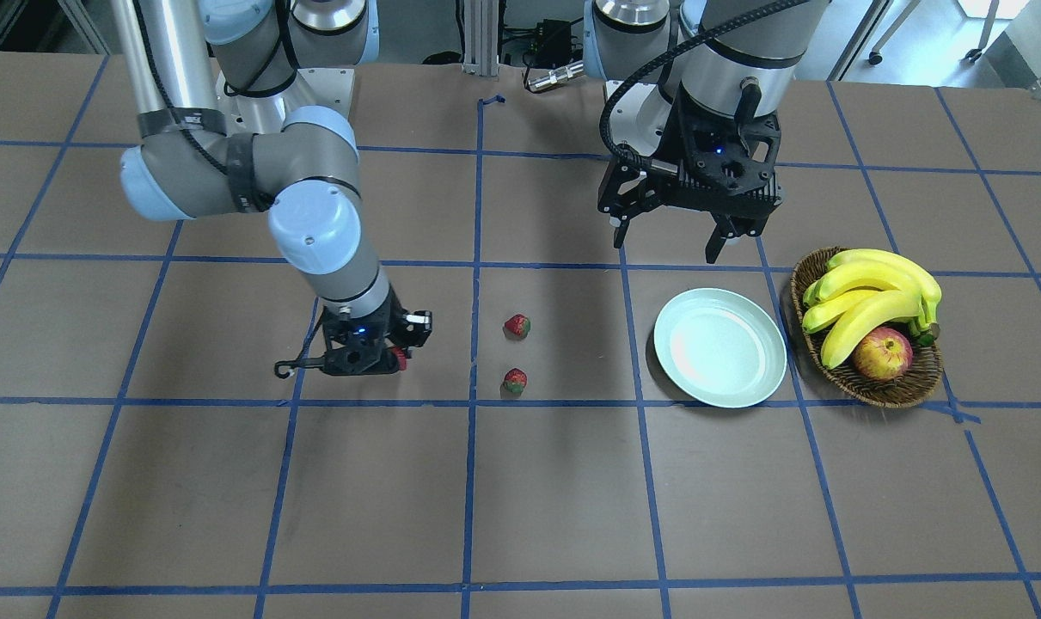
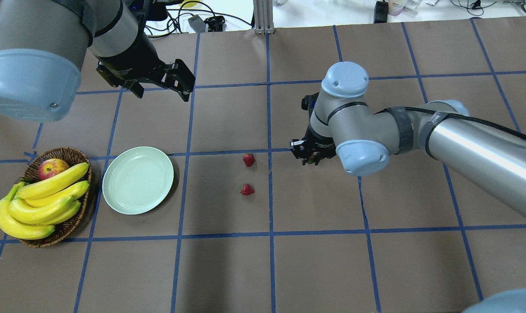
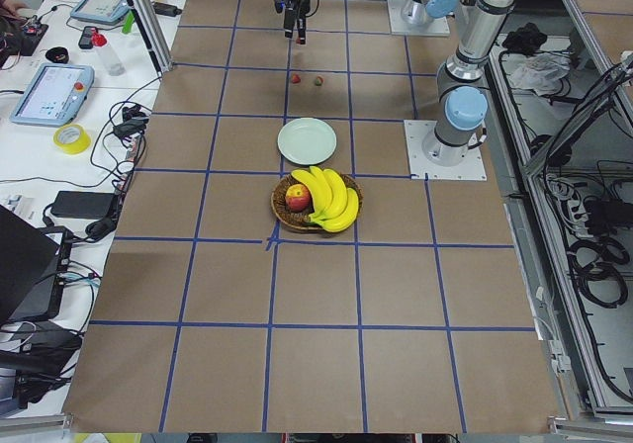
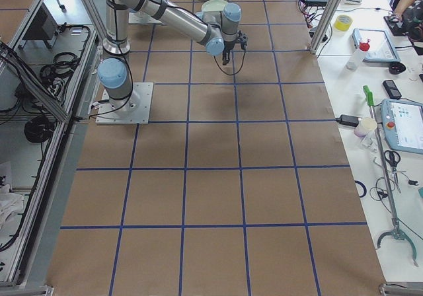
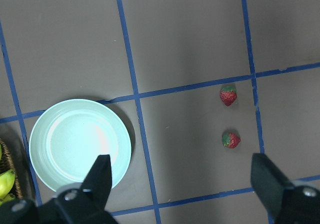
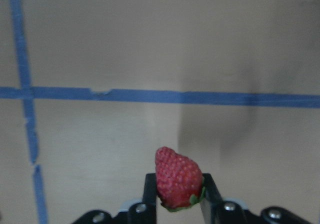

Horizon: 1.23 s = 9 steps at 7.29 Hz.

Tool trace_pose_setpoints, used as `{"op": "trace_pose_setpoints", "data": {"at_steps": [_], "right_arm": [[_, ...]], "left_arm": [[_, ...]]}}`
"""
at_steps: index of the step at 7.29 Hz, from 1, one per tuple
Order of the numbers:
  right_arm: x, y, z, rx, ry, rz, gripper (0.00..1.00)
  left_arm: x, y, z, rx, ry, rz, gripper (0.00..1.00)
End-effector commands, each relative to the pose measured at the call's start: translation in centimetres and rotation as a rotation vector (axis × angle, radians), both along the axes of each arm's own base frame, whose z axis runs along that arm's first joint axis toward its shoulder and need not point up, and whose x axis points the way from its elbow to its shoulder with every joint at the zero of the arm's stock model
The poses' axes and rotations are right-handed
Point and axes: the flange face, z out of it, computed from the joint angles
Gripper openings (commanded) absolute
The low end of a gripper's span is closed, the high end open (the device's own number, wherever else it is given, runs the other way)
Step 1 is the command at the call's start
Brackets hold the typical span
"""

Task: Collect all strawberries into plate
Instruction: 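Carry the strawberry to the other two and release it with the right gripper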

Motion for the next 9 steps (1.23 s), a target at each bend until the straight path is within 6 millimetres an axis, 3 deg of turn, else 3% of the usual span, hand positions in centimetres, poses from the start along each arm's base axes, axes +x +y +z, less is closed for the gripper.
{"op": "trace_pose_setpoints", "data": {"at_steps": [1,2,4,5,6,7,8,9], "right_arm": [[6.4,2.5,-0.7,0.032,-0.116,-0.046,0.24],[7.8,2.8,-2.2,0.03,-0.124,-0.059,0.31],[8.6,3.0,-2.7,0.028,-0.136,-0.064,0.35],[8.8,3.0,-2.8,0.037,-0.148,-0.065,0.49],[8.8,3.0,-2.7,0.036,-0.149,-0.065,0.76],[8.8,2.9,-2.6,0.034,-0.152,-0.065,0.79],[9.0,2.0,-1.2,0.005,-0.15,-0.063,0.82],[9.1,0.7,1.5,-0.047,-0.16,-0.053,0.85]], "left_arm": [[0.1,-0.1,-0.2,0.005,-0.012,-0.002,1.0],[0.2,0.0,-0.1,0.006,-0.007,0.002,1.0],[1.4,-0.5,-0.1,0.006,-0.005,0.025,1.0],[1.6,-0.5,-0.1,0.006,-0.009,0.027,1.0],[1.7,-0.6,-0.3,0.004,-0.01,0.019,1.0],[1.5,-0.7,-0.5,0.012,0.0,0.025,1.0],[1.7,-0.7,-0.9,0.027,-0.011,0.024,1.0],[1.7,-0.9,-1.0,0.029,-0.008,0.022,1.0]]}}
